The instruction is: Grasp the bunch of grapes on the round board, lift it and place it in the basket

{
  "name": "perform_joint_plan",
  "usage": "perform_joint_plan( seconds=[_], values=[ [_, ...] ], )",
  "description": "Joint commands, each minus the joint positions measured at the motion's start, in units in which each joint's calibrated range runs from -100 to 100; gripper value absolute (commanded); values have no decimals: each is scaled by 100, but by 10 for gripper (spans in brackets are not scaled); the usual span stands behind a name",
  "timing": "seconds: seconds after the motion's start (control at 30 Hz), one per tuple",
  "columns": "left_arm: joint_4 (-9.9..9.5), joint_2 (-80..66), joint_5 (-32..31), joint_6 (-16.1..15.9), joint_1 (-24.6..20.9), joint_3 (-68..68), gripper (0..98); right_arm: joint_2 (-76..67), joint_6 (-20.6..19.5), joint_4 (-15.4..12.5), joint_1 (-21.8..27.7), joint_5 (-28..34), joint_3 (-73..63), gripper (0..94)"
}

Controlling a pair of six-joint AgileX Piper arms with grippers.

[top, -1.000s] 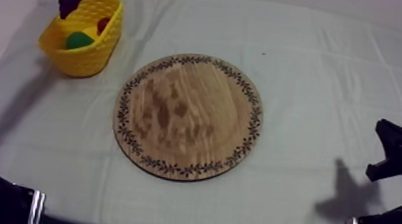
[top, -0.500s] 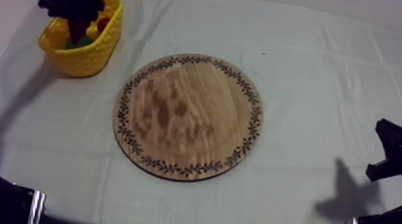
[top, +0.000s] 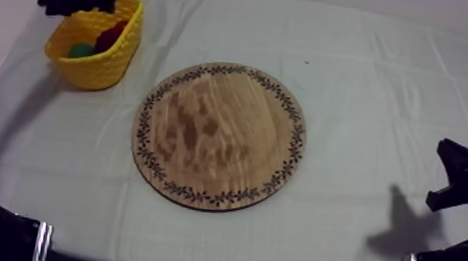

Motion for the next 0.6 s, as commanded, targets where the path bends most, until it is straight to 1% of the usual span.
perform_joint_plan(
  seconds=[0.0,0.1,0.23,0.37,0.43,0.5,0.57],
  values=[
    [17,-376,-127,124,-44,47,784,-1,-1,1,-2,-3,-3,4],
    [161,-924,-306,115,-186,210,619,-1,-1,1,-2,-3,-3,4],
    [343,-1784,-572,-26,-387,681,456,-1,-1,1,-2,-3,-3,4],
    [679,-2777,-795,-390,-593,1319,302,-1,-1,1,-2,-3,-3,4],
    [865,-3284,-845,-598,-667,1647,195,-1,-1,1,-2,-3,-3,4],
    [972,-3805,-858,-736,-697,2001,96,-1,-1,1,-2,-3,-3,4],
    [1033,-4363,-804,-845,-679,2401,47,-1,-1,1,-2,-3,-3,4]
  ],
)
